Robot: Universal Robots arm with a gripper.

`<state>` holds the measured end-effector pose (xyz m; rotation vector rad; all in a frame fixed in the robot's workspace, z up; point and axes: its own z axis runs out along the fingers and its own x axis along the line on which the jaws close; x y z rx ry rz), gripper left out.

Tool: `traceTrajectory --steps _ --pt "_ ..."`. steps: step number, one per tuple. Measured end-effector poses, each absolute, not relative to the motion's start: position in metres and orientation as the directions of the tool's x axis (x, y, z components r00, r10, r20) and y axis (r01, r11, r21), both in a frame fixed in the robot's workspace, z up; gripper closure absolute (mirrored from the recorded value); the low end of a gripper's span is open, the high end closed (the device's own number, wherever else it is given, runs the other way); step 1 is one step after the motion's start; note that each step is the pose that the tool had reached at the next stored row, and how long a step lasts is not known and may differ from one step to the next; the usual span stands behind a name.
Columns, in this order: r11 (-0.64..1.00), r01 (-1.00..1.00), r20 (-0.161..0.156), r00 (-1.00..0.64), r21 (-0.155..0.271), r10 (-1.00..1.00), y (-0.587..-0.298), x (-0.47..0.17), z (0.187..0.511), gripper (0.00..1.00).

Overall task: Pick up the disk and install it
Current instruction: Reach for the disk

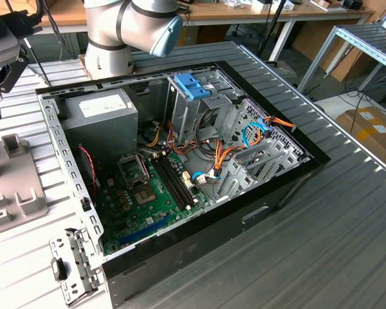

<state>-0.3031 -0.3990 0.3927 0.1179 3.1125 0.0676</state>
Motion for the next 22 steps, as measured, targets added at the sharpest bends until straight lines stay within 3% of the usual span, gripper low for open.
traceTrajectory --steps 22 --pt "0.996 0.075 -0.025 -0.997 0.044 0.076 -0.399 -0.314 0.393 0.89"
